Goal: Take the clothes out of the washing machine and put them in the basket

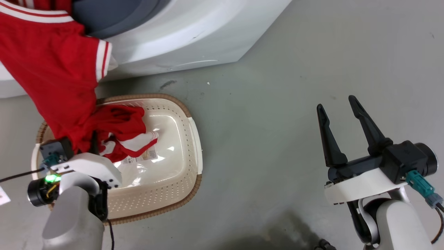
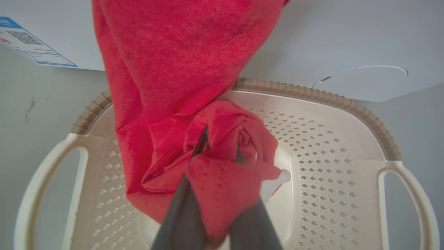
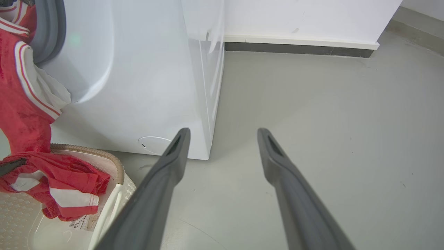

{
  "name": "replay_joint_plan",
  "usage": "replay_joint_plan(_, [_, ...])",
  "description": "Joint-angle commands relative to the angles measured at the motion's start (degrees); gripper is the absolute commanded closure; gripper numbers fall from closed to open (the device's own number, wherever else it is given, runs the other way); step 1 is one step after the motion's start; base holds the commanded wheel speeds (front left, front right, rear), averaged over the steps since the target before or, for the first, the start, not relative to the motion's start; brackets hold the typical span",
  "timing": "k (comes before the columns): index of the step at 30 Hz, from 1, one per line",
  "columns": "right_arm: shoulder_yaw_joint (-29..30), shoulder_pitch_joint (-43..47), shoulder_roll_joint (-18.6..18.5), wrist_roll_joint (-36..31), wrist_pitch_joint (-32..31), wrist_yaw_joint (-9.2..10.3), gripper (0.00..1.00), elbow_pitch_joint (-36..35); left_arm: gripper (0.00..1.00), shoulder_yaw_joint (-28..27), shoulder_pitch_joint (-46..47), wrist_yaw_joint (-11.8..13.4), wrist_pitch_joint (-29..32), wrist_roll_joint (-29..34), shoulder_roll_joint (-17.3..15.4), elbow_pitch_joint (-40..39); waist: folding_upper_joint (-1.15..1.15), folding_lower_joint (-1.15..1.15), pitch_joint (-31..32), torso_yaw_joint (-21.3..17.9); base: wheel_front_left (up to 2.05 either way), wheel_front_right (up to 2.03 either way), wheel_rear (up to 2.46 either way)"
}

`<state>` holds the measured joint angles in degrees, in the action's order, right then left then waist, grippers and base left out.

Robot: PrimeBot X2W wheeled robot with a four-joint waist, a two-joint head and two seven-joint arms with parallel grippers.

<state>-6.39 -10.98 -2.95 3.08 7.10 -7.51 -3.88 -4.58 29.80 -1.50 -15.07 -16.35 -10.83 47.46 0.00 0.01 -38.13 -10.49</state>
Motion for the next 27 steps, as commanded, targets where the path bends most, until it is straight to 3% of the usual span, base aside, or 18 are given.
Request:
replay_joint_plan(1, [-0.35,-1.50,0.13,0.30,0.71,0.04,0.00,0.42,1.00,-1.06,2.07,-0.26,-0.14,0.44,-0.86,1.47,0.00,-0.01,-1.60,-0.98,0.00,0.00,0.00])
replay_joint_plan(2, [-0.35,-1.50,0.13,0.30,0.71,0.04,0.00,0.42,1.00,-1.06,2.07,-0.26,-0.14,0.44,-0.86,1.47,0.00,-0.01,-1.60,-0.98,0.00,0.00,0.00])
replay_joint_plan(3, [-0.48,-1.64,0.13,0.37,0.88,0.04,0.00,0.62,0.73,-1.58,2.71,-0.23,-0.14,0.36,-0.89,2.11,0.00,-0.01,-1.91,-1.13,0.00,0.00,0.00])
replay_joint_plan(5, [-0.59,-2.11,0.13,0.39,1.11,0.04,0.00,0.97,0.44,-2.36,3.70,-0.46,-0.14,0.57,-1.07,3.03,0.00,-0.01,-2.21,-1.38,0.00,0.00,0.00])
replay_joint_plan(7, [-0.58,-2.38,0.13,0.52,1.35,0.04,0.00,1.29,0.00,-3.12,4.35,-0.67,-0.13,0.62,-1.33,3.94,0.00,-0.01,-2.35,-1.58,0.00,0.00,0.00])
replay_joint_plan(14, [-0.14,-1.77,0.12,0.67,1.79,0.04,0.00,2.50,0.00,-4.96,3.29,-1.98,-0.14,1.75,-1.52,3.25,0.00,-0.01,-0.26,-1.71,0.00,0.00,0.00])
replay_joint_plan(27, [0.80,1.80,0.11,-0.98,0.64,0.04,0.00,3.53,0.00,-6.74,-6.58,-3.62,-0.14,6.77,4.83,-8.67,0.00,-0.01,12.24,2.24,0.00,0.00,0.00])
